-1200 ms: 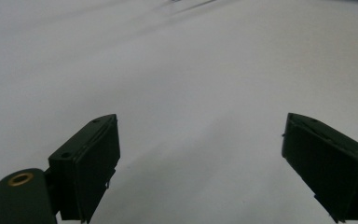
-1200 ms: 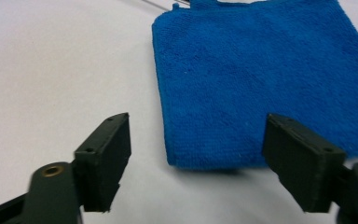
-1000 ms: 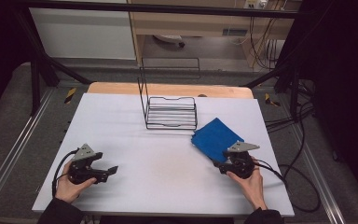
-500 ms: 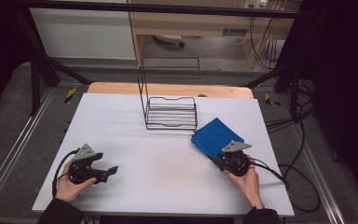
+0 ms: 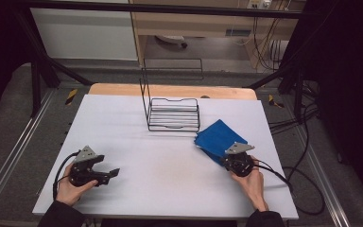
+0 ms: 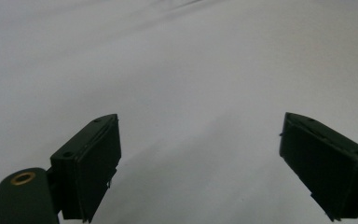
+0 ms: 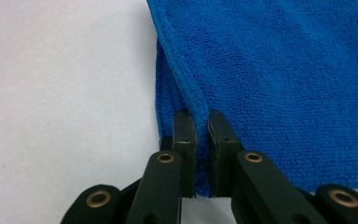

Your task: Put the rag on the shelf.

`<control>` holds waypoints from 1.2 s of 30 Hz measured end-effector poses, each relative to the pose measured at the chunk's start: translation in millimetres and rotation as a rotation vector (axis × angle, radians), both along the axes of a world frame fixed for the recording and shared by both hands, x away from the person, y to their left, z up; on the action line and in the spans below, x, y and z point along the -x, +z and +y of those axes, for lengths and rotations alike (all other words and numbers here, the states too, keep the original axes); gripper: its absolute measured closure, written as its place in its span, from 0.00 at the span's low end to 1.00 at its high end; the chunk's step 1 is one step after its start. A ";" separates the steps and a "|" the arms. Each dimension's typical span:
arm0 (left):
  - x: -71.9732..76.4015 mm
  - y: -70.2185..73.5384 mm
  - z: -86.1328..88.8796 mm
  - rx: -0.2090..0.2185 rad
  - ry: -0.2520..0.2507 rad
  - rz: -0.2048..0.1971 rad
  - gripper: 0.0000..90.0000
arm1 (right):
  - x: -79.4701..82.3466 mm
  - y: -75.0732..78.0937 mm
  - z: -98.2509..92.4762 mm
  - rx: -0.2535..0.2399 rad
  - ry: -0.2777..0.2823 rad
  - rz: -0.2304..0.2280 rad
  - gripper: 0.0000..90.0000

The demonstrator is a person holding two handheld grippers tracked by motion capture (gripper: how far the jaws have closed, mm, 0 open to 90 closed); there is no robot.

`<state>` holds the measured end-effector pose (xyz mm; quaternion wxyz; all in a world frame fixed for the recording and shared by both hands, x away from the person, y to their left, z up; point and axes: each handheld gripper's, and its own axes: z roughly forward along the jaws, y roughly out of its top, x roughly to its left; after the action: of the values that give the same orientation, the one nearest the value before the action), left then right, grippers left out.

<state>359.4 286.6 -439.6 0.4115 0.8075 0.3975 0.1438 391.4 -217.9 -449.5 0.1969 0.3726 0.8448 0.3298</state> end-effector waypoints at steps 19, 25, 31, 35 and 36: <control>0.4 0.4 0.6 0.005 0.001 -0.001 0.14 | 16.9 20.9 5.7 -0.097 0.022 0.080 0.95; 0.5 0.6 0.7 0.006 0.001 -0.001 0.14 | 25.7 24.5 10.0 -0.132 0.054 0.124 0.95; 1.0 0.9 0.6 0.006 0.000 -0.001 0.14 | 35.7 23.2 16.6 -0.142 0.098 0.167 0.95; 1.0 0.8 0.5 0.005 0.000 -0.001 0.14 | 37.5 17.5 19.4 -0.112 0.105 0.183 0.93; 1.0 0.8 0.5 0.005 0.000 -0.001 0.14 | 37.1 15.8 20.8 -0.110 0.108 0.184 0.90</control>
<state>358.4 287.0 -438.8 0.4135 0.8066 0.3975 0.1430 354.3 -197.1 -433.7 0.0796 0.3653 0.8588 0.3502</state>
